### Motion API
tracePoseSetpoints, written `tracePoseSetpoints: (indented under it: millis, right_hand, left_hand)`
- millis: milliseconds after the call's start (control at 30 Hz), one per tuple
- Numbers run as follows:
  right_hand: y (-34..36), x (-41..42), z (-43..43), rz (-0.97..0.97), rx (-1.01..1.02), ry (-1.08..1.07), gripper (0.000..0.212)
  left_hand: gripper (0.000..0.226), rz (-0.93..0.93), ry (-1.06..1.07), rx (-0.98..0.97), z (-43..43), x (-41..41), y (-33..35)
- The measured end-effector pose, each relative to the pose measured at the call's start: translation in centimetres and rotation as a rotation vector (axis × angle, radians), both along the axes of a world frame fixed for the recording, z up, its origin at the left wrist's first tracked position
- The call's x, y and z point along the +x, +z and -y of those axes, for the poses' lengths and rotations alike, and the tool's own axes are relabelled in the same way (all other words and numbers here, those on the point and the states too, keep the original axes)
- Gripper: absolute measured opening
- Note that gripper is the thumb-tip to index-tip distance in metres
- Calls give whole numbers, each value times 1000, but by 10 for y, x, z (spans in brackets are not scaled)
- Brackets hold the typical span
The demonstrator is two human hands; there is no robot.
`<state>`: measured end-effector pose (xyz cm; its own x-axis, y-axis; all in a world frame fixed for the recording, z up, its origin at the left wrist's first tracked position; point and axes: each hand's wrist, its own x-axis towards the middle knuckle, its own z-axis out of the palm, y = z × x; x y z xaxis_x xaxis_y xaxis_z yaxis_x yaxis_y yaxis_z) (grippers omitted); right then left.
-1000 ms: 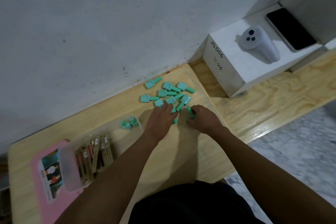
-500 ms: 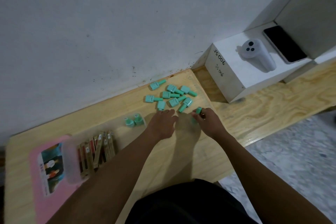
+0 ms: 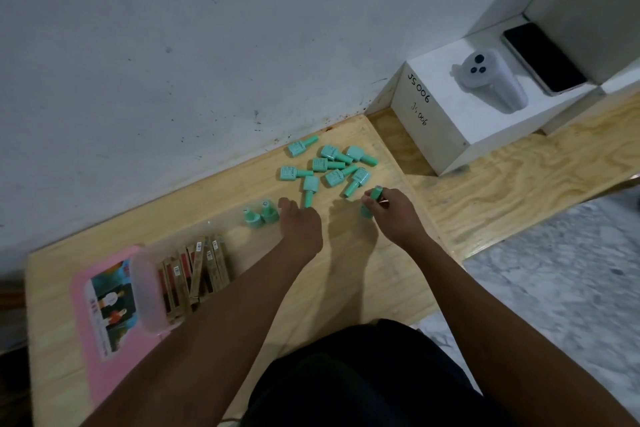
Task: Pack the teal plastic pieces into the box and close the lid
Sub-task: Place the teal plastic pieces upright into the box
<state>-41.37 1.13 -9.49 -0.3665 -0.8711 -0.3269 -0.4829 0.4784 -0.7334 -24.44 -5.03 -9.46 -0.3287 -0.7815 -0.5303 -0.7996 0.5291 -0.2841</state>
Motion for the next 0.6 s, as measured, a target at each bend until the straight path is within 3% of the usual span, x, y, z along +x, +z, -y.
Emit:
tracePoseSetpoints:
  millis: [233,467,600]
  right_hand:
    - [0,0,-4,49,3,-26,35]
    - [16,2,1,213,-69,-65,32]
    - [23,12,8,251,-130,-45,26]
  left_hand:
    - [22,-290,13,29,-2,-1,4]
    - [31,-784,266,347,11,18,22]
    - [22,-986,416,468,17,38,42]
